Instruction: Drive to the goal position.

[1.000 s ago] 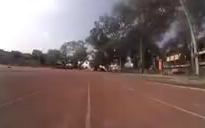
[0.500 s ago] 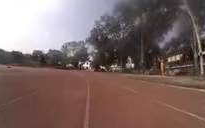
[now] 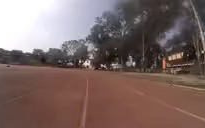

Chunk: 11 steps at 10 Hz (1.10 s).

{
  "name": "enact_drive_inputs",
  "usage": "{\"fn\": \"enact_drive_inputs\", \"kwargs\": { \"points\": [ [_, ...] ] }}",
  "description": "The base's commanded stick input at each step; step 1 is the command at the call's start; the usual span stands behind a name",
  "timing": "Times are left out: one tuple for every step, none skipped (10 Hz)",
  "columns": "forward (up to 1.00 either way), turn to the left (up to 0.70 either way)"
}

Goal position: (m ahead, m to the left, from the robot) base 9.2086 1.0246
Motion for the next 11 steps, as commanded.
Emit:
{"fn": "enact_drive_inputs", "kwargs": {
  "points": [
    [0.7,0.0],
    [0.7,0.0],
    [0.7,0.0],
    [0.7,0.0],
    [0.7,0.0],
    [0.7,0.0],
    [0.7,0.0],
    [0.7,0.0],
    [0.7,0.0],
    [0.7,0.0],
    [0.7,0.0]
  ]
}}
